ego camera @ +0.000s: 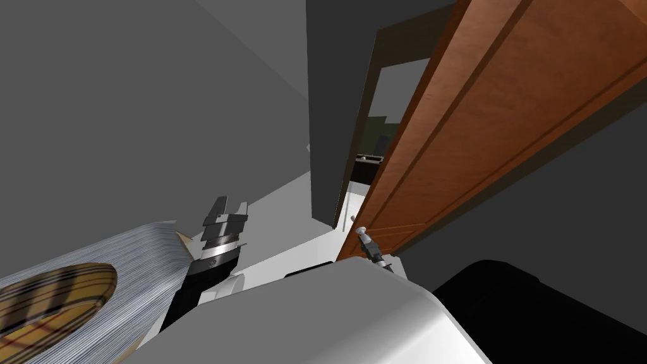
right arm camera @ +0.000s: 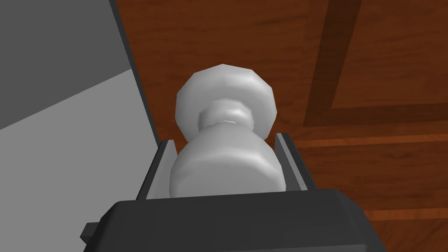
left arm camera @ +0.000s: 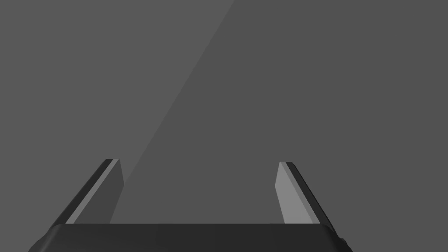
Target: Pull the door open
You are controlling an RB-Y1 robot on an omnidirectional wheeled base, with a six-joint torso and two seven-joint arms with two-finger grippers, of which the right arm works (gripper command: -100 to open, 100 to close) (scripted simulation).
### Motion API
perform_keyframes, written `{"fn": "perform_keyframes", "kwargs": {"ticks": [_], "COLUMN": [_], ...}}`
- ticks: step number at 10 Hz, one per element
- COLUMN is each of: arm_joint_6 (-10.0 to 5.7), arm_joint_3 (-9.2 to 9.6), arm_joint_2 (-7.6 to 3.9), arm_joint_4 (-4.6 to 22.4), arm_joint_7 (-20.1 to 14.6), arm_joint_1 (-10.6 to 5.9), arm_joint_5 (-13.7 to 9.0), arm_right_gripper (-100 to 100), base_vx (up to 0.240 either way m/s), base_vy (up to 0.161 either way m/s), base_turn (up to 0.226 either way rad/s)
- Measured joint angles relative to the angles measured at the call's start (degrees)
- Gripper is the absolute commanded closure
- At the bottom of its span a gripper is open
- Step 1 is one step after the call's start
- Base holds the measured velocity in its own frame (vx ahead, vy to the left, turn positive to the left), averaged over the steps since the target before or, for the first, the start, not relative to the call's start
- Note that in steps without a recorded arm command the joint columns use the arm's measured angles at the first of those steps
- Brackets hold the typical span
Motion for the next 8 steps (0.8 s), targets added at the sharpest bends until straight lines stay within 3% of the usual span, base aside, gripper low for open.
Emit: {"fn": "perform_keyframes", "kwargs": {"ticks": [4, 5, 8], "arm_joint_6": [-2.89, -3.43, -4.24], "arm_joint_3": [1.35, 1.65, 2.19], "arm_joint_2": [-1.39, -1.68, -1.90], "arm_joint_4": [1.98, 2.31, 3.32], "arm_joint_7": [-1.99, -2.42, -3.06], "arm_joint_1": [0.22, 0.31, 0.02], "arm_joint_5": [1.01, 1.22, 1.54], "arm_right_gripper": [100, 100, 100], "base_vx": [-0.246, -0.090, -0.215], "base_vy": [-0.039, -0.022, -0.067], "base_turn": [0.146, 0.020, 0.165]}}
